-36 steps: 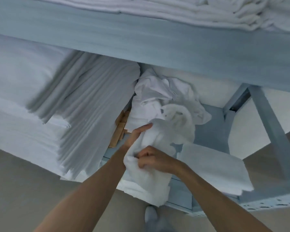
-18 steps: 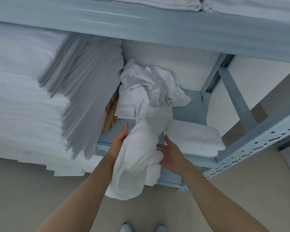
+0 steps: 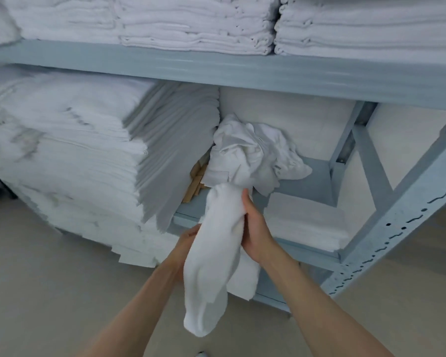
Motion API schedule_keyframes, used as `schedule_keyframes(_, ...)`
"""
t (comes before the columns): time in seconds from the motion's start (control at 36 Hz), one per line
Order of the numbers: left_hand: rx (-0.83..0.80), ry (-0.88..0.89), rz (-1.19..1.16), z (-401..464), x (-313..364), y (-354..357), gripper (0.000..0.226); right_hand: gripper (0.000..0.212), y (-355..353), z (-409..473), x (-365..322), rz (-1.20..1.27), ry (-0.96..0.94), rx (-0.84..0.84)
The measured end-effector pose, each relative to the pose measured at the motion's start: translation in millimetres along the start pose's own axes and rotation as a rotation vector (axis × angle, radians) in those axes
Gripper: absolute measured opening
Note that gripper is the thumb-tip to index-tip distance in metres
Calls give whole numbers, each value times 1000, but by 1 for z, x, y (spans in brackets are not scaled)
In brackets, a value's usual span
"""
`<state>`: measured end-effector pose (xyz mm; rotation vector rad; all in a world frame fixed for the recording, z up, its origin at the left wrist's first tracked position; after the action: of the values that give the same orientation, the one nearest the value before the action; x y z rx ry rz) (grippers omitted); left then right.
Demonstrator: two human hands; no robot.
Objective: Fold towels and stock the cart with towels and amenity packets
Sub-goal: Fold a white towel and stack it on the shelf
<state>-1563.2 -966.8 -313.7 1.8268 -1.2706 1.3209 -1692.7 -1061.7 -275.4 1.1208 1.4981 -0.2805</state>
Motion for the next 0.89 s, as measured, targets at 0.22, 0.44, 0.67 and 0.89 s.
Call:
schedule_keyframes(0.22,28,-46,-92,-37,5,7,19,70,28,-58,1,-574,-13,-112)
schedule_keyframes(0.44,142,-45,-214,-48,26,14,20,96,29,-71,-12,-654,-18,-42)
schedule_keyframes(0.67,-221,-126,-535,-47,30,11,54,55,29,-68,-12,-775,-112,226)
schedule_keyframes(0.89,-342,-213,-471,-41,22,-2,45,67,33,-72,14,-486,-34,406)
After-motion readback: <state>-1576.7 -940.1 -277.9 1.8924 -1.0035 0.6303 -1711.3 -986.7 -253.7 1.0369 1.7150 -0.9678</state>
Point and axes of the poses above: each hand's wrist, its own z-axis towards the middle knuckle, its own y-axis out of the palm, x = y × z, the point moved 3 cm from there along z, towards the middle knuckle, and after that the axes turned 3 degrees about -z, right-handed, at the moved point
